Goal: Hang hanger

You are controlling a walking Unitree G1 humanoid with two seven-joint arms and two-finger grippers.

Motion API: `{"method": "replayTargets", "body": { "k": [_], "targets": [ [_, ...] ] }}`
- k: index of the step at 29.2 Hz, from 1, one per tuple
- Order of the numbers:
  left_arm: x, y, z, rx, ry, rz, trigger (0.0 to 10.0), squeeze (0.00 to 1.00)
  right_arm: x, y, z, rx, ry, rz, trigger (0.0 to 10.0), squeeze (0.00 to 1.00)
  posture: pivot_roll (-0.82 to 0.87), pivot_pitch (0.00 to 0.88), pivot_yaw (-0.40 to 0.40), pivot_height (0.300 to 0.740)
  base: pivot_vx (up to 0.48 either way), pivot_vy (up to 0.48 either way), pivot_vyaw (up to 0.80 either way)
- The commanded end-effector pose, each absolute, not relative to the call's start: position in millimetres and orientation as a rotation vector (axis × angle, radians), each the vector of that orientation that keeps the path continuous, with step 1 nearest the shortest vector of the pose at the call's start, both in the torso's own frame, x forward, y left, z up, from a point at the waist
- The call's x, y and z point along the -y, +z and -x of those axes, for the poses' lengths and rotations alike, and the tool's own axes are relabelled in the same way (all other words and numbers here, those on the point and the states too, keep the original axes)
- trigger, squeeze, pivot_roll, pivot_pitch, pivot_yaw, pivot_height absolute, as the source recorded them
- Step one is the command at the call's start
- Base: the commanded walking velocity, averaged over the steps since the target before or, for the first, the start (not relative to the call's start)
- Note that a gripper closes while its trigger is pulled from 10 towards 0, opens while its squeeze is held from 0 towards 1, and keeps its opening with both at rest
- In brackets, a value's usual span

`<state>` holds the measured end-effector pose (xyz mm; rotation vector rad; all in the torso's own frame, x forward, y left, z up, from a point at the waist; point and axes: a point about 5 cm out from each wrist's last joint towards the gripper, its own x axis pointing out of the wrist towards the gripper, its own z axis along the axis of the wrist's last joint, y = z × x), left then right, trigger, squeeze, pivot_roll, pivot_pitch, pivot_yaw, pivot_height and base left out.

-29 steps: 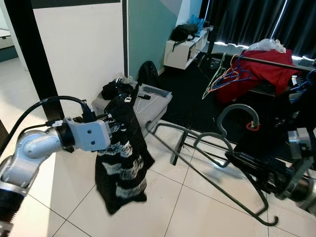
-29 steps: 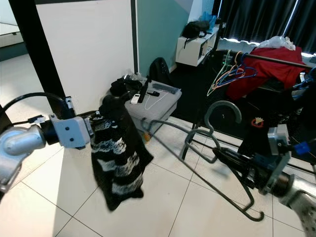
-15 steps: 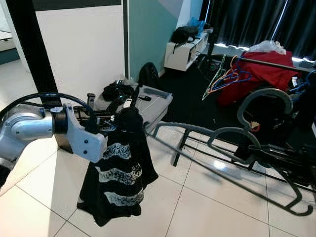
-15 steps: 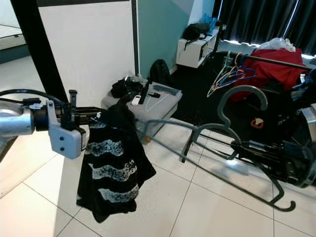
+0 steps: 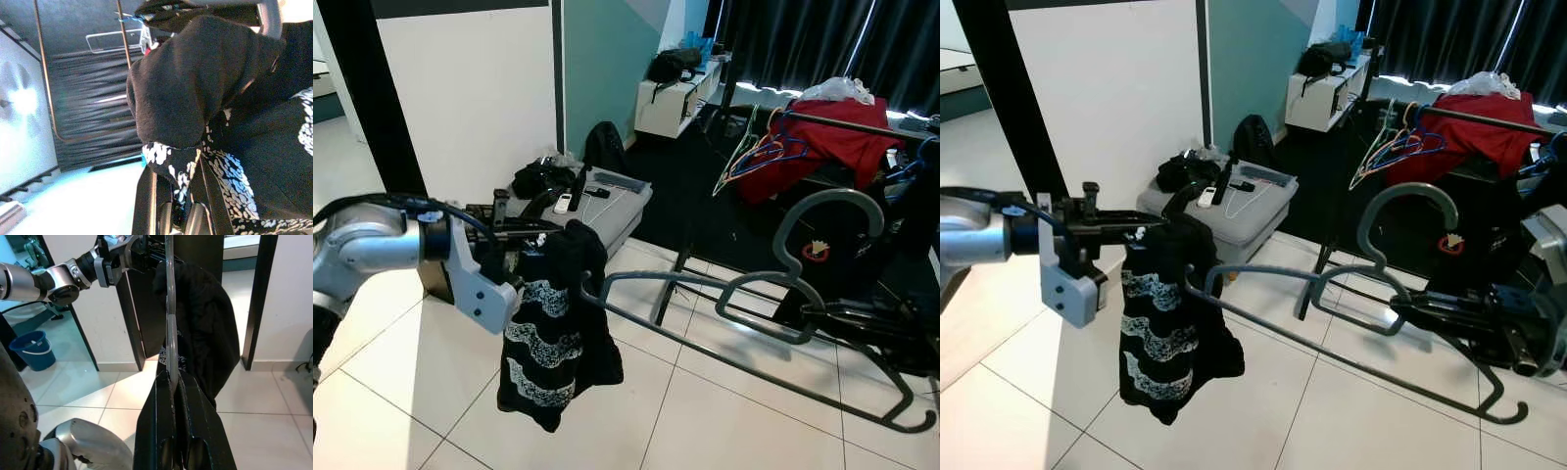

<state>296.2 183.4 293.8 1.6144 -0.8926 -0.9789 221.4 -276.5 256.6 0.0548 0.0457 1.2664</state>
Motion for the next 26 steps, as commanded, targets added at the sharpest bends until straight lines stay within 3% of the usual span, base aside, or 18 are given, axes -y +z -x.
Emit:
{"method": "replayTargets", "body": {
  "k": [1,26],
  "targets": [
    [-177,296,-295,0.951,-0.984,-1.598,10.0,0.00,277,262,-223,-0.040,1.263,-0.025,10.0,0.00,-0.02,0.000,-0.057,0.740,0.000,0.000,0.00],
    [-166,290,-293,0.998,-1.054,-1.556,10.0,0.00,284,268,-236,-0.041,1.156,0.104,10.0,0.00,-0.02,0.000,-0.056,0.740,0.000,0.000,0.00]
  ]
}}
